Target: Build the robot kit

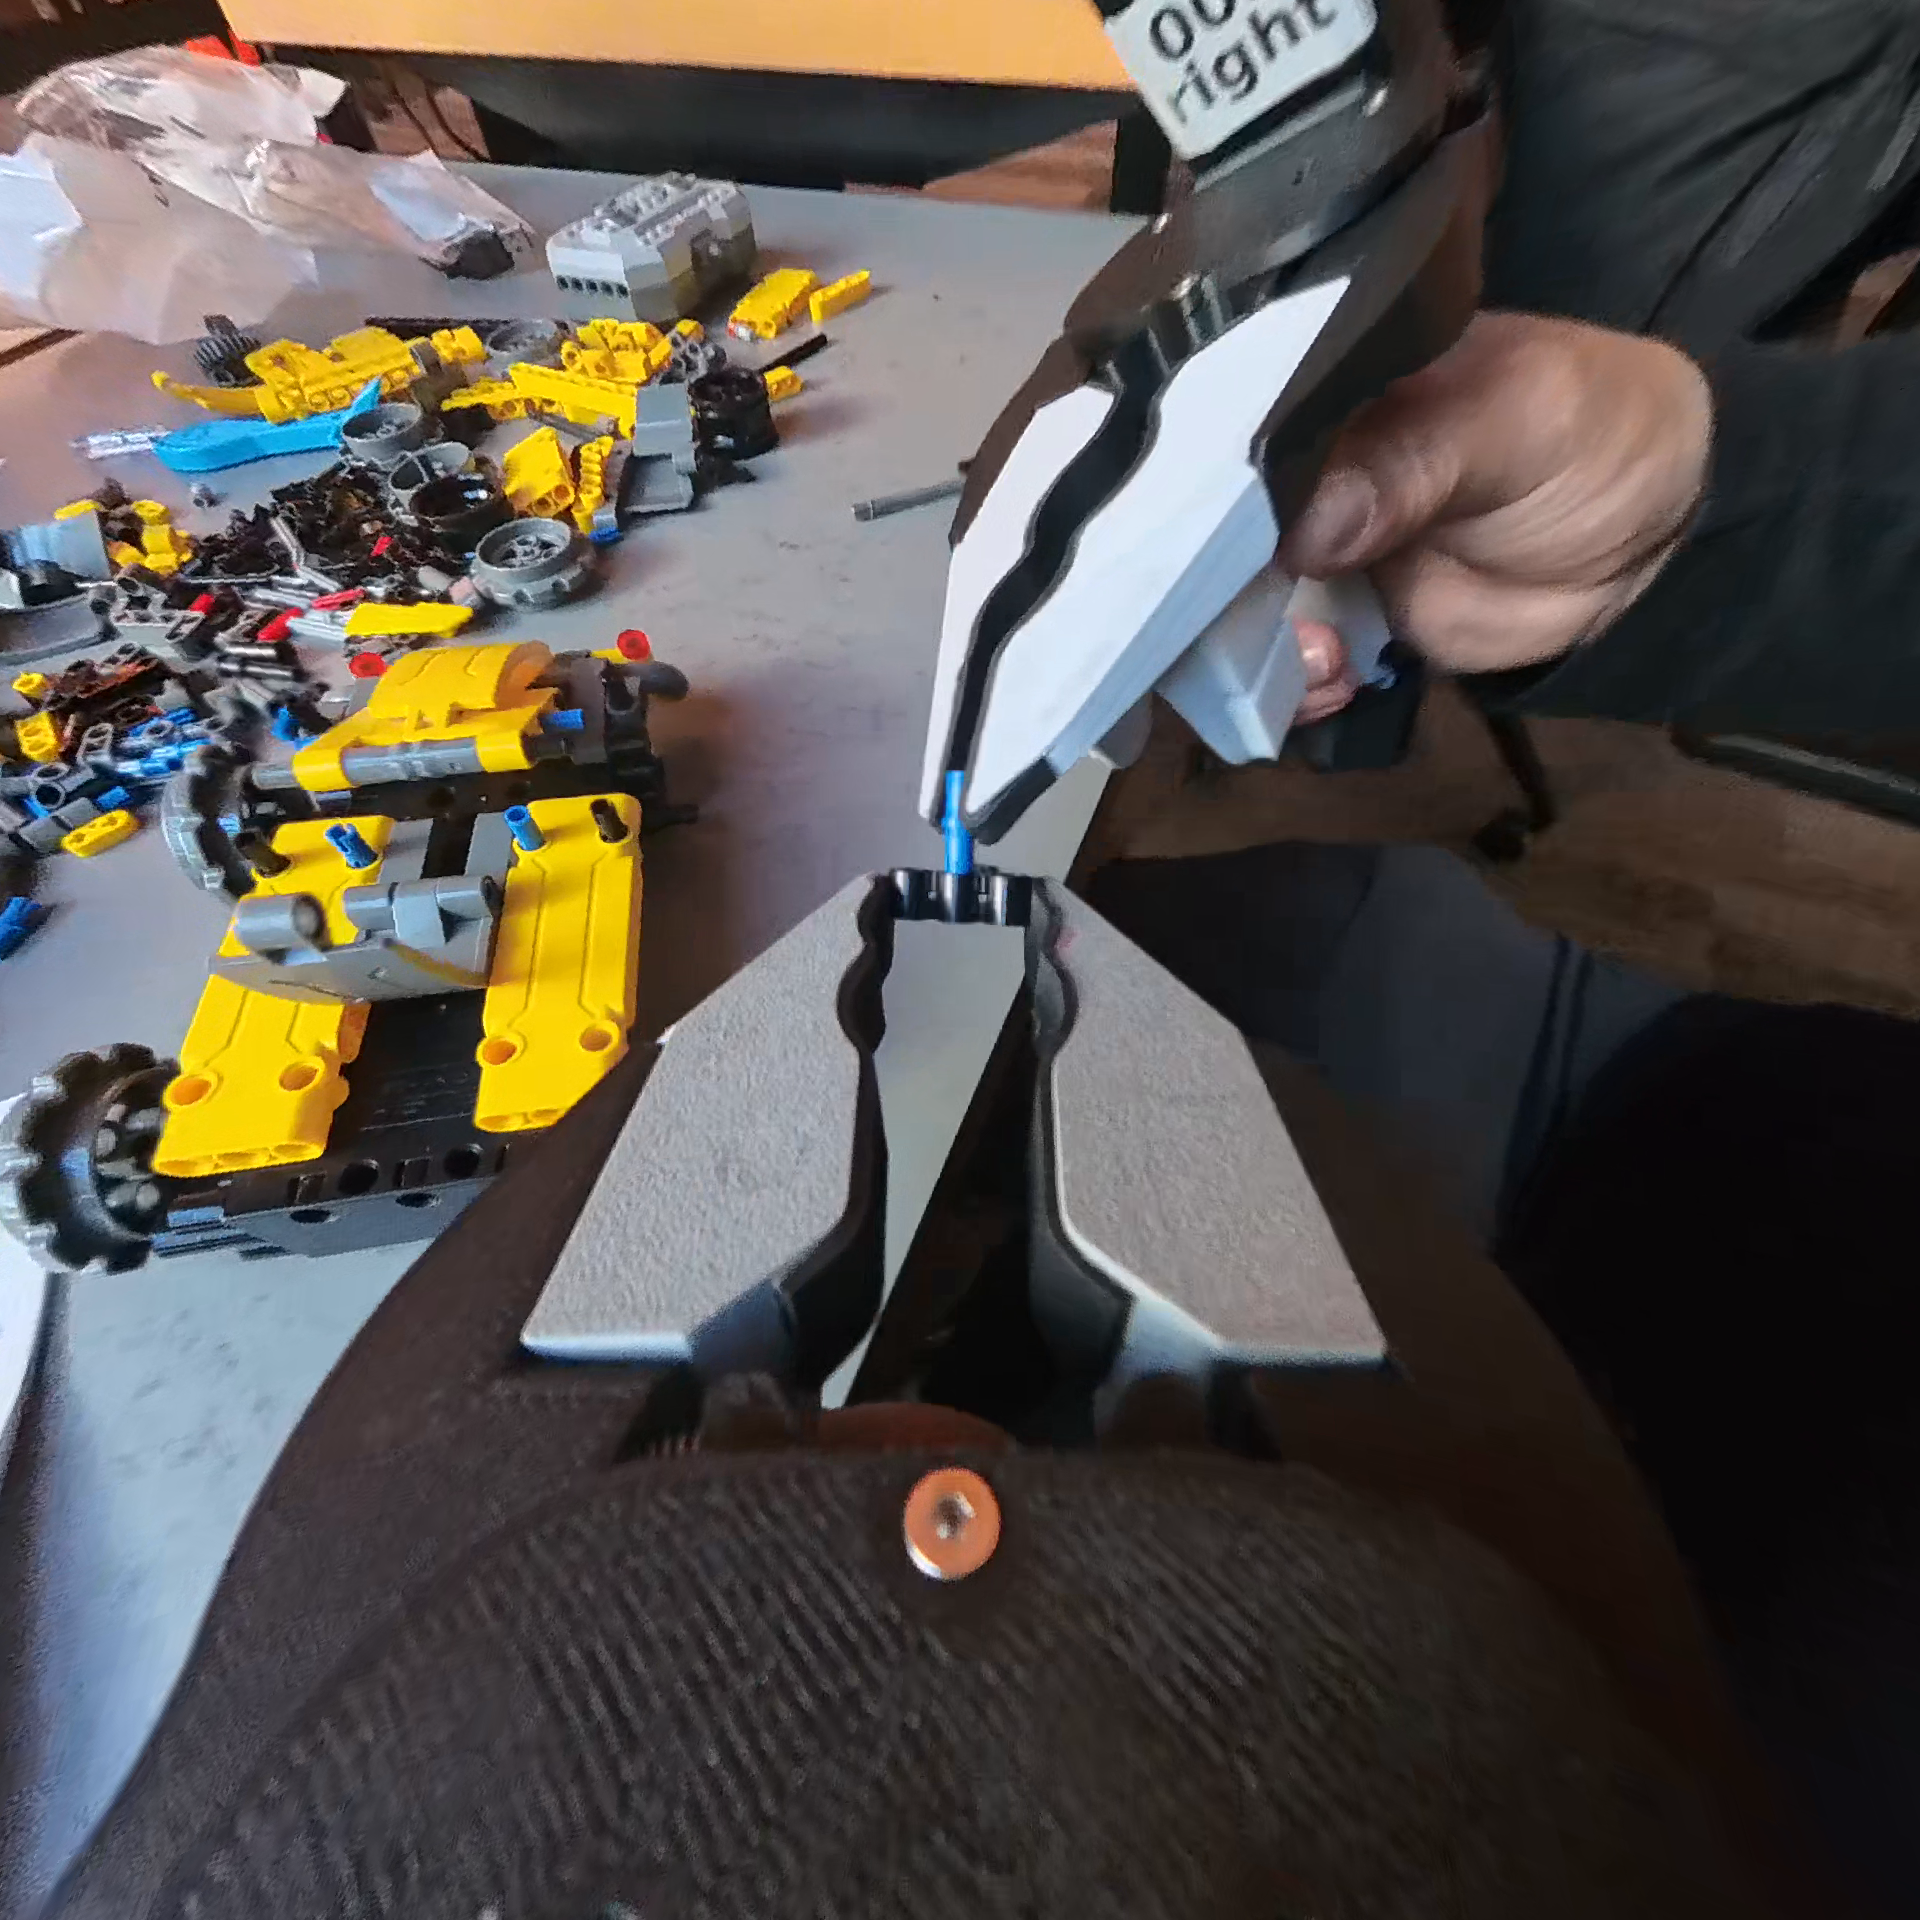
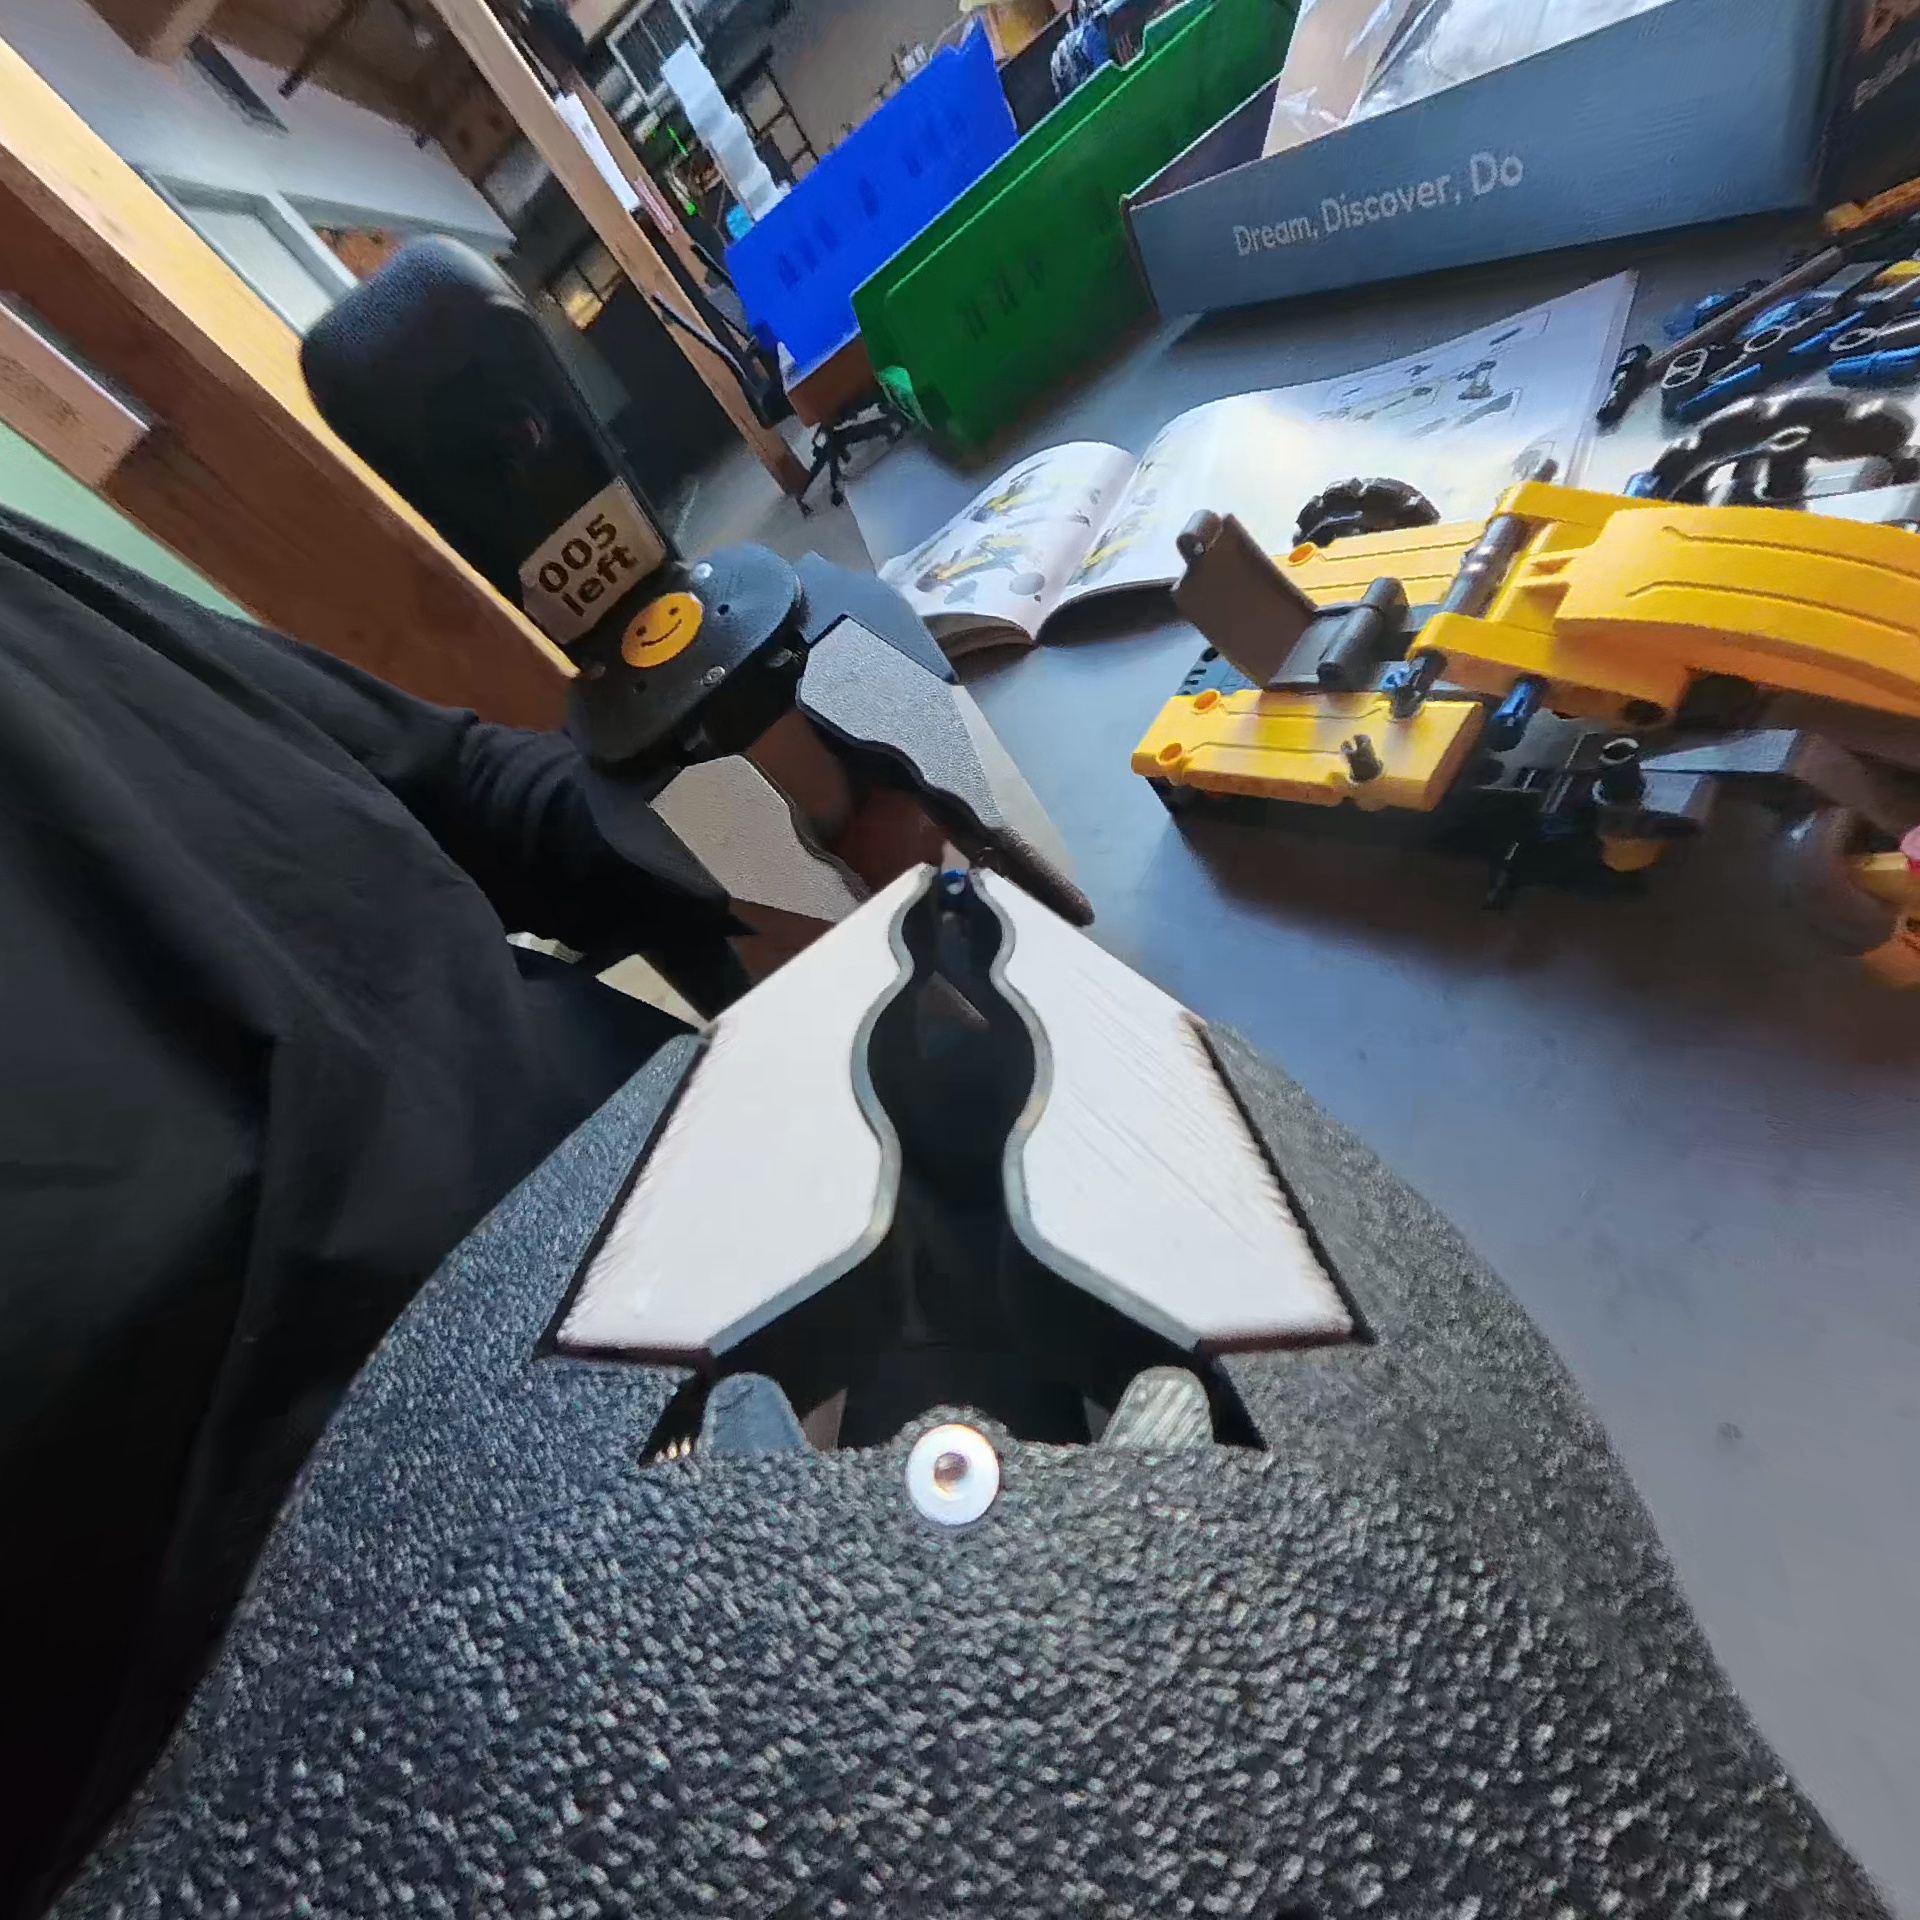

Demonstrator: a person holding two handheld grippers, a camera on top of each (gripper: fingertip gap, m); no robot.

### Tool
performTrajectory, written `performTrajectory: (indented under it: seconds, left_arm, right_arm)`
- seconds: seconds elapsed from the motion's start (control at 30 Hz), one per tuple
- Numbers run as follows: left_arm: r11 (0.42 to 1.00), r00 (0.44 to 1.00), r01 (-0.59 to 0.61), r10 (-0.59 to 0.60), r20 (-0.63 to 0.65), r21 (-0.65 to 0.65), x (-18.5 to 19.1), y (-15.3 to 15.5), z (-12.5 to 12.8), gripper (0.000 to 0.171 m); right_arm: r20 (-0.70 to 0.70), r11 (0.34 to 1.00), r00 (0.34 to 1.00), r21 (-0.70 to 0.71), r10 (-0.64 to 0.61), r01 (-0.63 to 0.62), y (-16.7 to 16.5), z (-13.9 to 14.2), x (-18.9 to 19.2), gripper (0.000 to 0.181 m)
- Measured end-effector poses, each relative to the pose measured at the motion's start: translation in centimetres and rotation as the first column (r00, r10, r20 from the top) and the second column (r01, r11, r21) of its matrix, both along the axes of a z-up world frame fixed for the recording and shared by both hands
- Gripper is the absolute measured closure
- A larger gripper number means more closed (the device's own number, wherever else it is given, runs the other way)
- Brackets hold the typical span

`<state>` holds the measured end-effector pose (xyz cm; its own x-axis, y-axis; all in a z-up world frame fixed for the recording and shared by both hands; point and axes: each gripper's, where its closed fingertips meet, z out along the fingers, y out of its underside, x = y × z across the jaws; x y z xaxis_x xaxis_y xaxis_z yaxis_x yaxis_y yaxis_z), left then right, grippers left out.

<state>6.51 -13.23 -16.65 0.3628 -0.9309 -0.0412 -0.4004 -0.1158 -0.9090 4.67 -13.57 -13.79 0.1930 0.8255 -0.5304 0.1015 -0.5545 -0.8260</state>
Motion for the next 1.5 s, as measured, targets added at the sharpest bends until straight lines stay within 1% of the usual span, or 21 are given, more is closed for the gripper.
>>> performTrajectory:
  seconds: [0.07,0.17,0.27,0.33,0.43,0.5,0.6,0.63,0.7,0.73,0.77,0.8,0.83,0.93,1.03,1.13,1.2,1.27,1.4,1.47,1.5]
  left_arm:
    - [1.000,1.000,-0.001,0.001,-0.028,0.015,0.0,0.0,-0.4,0.150]
    - [1.000,0.997,0.006,-0.007,-0.075,-0.016,-0.1,-0.2,-1.5,0.150]
    - [1.000,0.991,-0.008,0.008,-0.137,-0.001,-0.3,-0.1,-2.5,0.151]
    - [1.000,0.988,-0.014,0.015,-0.151,0.012,-0.4,0.1,-2.6,0.151]
    - [0.999,0.988,-0.023,0.027,-0.152,0.030,-0.3,0.6,-2.6,0.150]
    - [0.998,0.989,-0.021,0.030,-0.145,0.061,-0.2,0.9,-2.0,0.150]
    - [0.994,0.980,-0.001,0.023,-0.199,0.110,-0.7,1.1,-2.1,0.150]
    - [0.994,0.976,0.005,0.020,-0.217,0.113,-0.8,1.1,-2.3,0.150]
    - [0.997,0.976,-0.005,0.021,-0.216,0.075,-0.8,1.1,-2.6,0.149]
    - [1.000,0.987,-0.004,0.004,-0.161,0.002,-0.5,0.7,-2.4,0.150]
    - [0.993,0.997,0.001,-0.010,-0.076,-0.116,-0.2,0.3,-2.0,0.149]
    - [0.970,1.000,0.014,-0.009,0.019,-0.241,0.0,0.0,-1.4,0.149]
    - [0.938,0.995,0.033,0.003,0.103,-0.344,0.0,0.0,-0.8,0.150]
    - [0.820,0.956,0.127,0.049,0.289,-0.558,-0.3,0.0,0.8,0.150]
    - [0.692,0.912,0.241,0.077,0.402,-0.680,-0.2,-0.6,1.7,0.149]
    - [0.579,0.878,0.353,0.065,0.473,-0.735,0.1,-1.9,2.4,0.150]
    - [0.540,0.863,0.394,0.059,0.501,-0.744,0.3,-2.4,2.8,0.150]
    - [0.529,0.861,0.403,0.057,0.505,-0.747,0.2,-2.5,2.9,0.150]
    - [0.487,0.846,0.446,0.045,0.531,-0.751,0.0,-2.9,3.4,0.150]
    - [0.447,0.830,0.480,0.047,0.556,-0.755,0.0,-3.1,3.7,0.150]
    - [0.431,0.823,0.494,0.050,0.566,-0.755,0.1,-3.2,3.8,0.150]
  right_arm:
    - [0.010,0.999,1.000,0.035,-0.020,0.019,-0.1,-0.4,0.0,0.176]
    - [0.008,0.999,0.999,0.038,-0.039,0.039,-0.2,-1.2,0.0,0.176]
    - [0.085,0.997,0.996,0.067,-0.033,0.028,-0.3,-2.3,-0.1,0.176]
    - [0.118,0.996,0.992,0.082,-0.032,0.022,-0.2,-2.7,-0.2,0.175]
    - [0.130,0.998,0.990,0.045,-0.046,0.040,0.3,-2.9,-0.2,0.176]
    - [0.152,0.998,0.987,0.033,-0.051,0.047,0.6,-2.7,0.1,0.176]
    - [0.183,0.991,0.978,0.111,-0.096,0.077,1.1,-1.8,1.0,0.168]
    - [0.201,0.988,0.974,0.134,-0.105,0.079,1.1,-1.6,1.2,0.170]
    - [0.261,0.980,0.958,0.187,-0.121,0.073,0.9,-1.6,1.2,0.173]
    - [0.289,0.973,0.949,0.220,-0.126,0.062,0.6,-1.6,0.9,0.169]
    - [0.312,0.963,0.941,0.265,-0.128,0.043,0.2,-1.5,0.5,0.156]
    - [0.341,0.945,0.931,0.326,-0.134,0.017,-0.3,-1.5,0.2,0.142]
    - [0.383,0.916,0.910,0.402,-0.160,-0.008,-0.4,-1.6,0.2,0.138]
    - [0.471,0.781,0.832,0.620,-0.293,-0.076,0.1,-1.6,1.2,0.139]
    - [0.466,0.687,0.819,0.715,-0.336,-0.125,-0.1,-0.2,1.0,0.142]
    - [0.471,0.618,0.809,0.766,-0.352,-0.176,-0.1,0.7,0.4,0.141]
    - [0.493,0.597,0.801,0.771,-0.340,-0.221,-0.1,0.5,-0.1,0.141]
    - [0.510,0.595,0.801,0.763,-0.313,-0.253,-0.3,0.1,-0.5,0.147]
    - [0.461,0.609,0.840,0.764,-0.285,-0.213,-0.5,0.4,-1.0,0.149]
    - [0.433,0.627,0.862,0.756,-0.265,-0.187,-0.6,0.6,-1.2,0.148]
    - [0.422,0.624,0.867,0.760,-0.263,-0.180,-0.7,0.7,-1.2,0.148]
